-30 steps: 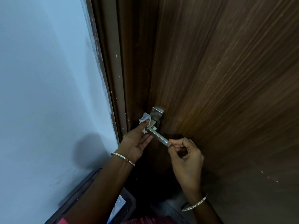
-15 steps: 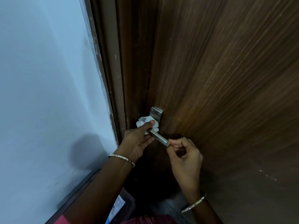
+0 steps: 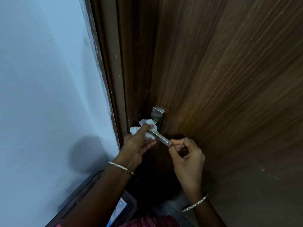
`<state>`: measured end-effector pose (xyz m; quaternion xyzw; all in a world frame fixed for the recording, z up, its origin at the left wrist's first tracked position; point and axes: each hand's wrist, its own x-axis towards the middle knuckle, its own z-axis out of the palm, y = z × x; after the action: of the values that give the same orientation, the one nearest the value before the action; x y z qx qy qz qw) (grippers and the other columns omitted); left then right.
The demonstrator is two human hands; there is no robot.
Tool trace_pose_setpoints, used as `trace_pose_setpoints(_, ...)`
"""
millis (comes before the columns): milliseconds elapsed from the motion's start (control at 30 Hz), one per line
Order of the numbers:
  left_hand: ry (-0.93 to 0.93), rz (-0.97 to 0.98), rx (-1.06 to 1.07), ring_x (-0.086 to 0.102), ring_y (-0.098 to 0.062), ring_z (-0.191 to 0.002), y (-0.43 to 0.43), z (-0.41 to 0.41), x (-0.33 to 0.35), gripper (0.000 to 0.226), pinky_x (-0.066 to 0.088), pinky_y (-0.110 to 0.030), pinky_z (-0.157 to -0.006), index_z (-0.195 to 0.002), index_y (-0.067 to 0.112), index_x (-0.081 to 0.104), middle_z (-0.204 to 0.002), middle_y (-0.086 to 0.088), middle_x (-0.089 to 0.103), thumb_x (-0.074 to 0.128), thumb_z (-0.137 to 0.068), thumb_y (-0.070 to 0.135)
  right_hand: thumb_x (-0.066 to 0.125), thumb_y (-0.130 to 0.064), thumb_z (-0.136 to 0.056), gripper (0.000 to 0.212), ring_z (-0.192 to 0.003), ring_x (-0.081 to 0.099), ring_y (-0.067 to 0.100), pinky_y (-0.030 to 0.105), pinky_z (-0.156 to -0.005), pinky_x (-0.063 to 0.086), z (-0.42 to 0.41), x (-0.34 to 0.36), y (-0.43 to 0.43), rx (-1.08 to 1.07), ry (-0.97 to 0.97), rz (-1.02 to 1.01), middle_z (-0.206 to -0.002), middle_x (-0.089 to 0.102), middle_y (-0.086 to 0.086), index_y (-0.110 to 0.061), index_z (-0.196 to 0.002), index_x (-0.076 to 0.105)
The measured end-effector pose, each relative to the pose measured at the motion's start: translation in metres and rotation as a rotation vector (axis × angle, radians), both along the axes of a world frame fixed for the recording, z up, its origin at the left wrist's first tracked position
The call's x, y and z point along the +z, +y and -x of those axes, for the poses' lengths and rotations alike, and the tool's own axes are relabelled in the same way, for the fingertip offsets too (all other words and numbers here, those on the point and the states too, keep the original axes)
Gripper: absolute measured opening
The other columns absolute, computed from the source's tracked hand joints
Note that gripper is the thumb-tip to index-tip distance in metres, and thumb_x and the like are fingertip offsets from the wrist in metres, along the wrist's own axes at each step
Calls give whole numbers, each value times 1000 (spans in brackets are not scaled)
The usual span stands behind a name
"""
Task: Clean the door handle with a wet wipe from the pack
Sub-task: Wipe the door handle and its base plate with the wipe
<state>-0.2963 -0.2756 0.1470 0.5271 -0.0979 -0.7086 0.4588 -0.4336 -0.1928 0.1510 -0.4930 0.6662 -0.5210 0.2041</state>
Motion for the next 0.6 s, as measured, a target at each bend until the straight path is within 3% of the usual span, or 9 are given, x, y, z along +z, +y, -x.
trace_pose_setpoints(133,-2,36,22,77,-27,-75,8,-7,-6,48,61,-34,-62,-103,-5,65,-76,-17,77,89,-66,16,77,-10,-79,14,-77,69,6,11,-70,52,2,2,0,20,-1,-10,-82,71,-9,-23,-82,74)
trace_pose_setpoints(400,159,-26,26,77,-31,-82,13,-4,0,59,61,-33,-58,-117,-2,60,-91,-25,76,89,-67,10,76,-16,-82,12,-80,70,0,9,-72,53,7,5,1,57,-29,-80,-82,75,-13,-27,-84,75)
trace_pose_setpoints(600,121,-22,-4,77,-28,-78,28,5,4,47,62,-32,-58,-105,-4,64,-88,-23,77,88,-69,13,79,-20,-83,9,-76,71,-1,13,-72,56,9,6,1,60,-113,-95,-79,77,-16,-28,-85,79)
